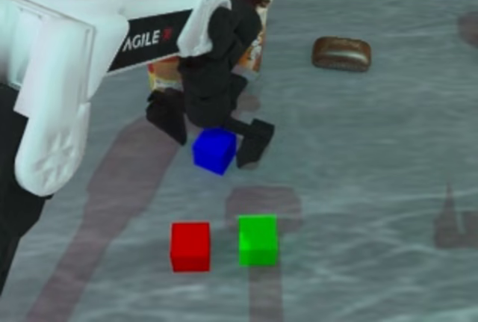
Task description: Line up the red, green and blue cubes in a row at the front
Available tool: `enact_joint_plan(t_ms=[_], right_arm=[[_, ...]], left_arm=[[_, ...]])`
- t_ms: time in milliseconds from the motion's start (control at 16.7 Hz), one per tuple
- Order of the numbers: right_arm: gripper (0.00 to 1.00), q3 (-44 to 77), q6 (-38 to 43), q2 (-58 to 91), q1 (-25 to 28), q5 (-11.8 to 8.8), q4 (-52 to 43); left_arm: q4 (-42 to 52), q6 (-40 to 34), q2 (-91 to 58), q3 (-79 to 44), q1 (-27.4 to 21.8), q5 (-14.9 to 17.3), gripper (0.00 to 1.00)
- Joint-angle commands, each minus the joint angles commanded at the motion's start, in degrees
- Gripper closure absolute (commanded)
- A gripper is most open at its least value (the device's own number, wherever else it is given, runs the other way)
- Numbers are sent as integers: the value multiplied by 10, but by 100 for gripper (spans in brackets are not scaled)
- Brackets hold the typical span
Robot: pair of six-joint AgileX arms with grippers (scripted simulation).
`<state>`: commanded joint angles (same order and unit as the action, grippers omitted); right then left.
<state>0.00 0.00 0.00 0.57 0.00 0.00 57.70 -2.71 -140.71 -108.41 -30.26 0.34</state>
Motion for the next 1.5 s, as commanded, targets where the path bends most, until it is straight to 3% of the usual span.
enact_joint_plan(t_ms=[660,1260,1500], right_arm=[[0,0,0,0,0,0,0],[0,0,0,0,0,0,0],[0,0,0,0,0,0,0]], left_arm=[[0,0,0,0,0,0,98],[6,1,15,-6,-1,-1,100],[66,2,28,-52,1,-1,100]])
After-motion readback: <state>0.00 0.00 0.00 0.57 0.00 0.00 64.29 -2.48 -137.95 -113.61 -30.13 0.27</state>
